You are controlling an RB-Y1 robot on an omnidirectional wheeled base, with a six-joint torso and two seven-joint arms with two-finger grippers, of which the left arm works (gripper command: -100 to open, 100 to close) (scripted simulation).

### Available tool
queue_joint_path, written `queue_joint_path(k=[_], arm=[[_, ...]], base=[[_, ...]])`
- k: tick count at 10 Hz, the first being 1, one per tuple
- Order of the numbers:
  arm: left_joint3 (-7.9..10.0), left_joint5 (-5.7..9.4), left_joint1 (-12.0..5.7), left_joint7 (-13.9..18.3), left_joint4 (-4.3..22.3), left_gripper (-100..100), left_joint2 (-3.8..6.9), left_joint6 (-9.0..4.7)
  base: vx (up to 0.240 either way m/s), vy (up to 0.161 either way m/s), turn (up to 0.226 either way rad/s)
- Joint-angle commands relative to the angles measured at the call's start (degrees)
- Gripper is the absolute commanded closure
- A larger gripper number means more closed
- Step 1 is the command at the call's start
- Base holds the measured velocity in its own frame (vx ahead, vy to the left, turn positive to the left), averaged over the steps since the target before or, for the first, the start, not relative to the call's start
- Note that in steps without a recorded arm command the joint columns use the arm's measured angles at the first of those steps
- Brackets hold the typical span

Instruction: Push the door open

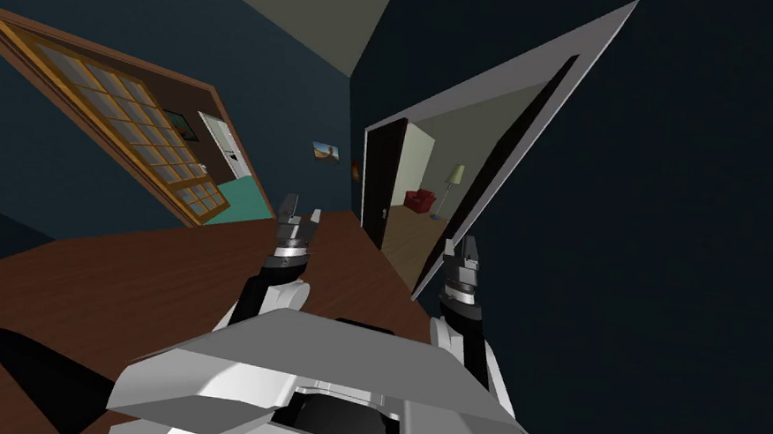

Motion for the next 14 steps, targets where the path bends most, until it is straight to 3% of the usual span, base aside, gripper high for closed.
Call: queue_joint_path(k=[1, 9, 14], arm=[[-0.35, -0.46, -0.53, 0.6, 1.7, -100, 0.86, -0.45], [-2.32, -3.0, -3.49, 3.7, 11.2, -100, 4.11, -2.91], [-3.37, -4.37, -5.08, 5.4, 16.4, -100, 5.36, -4.24]], base=[[0.016, 0.045, -0.03], [0.16, 0.033, -0.04], [0.125, 0.028, -0.037]])
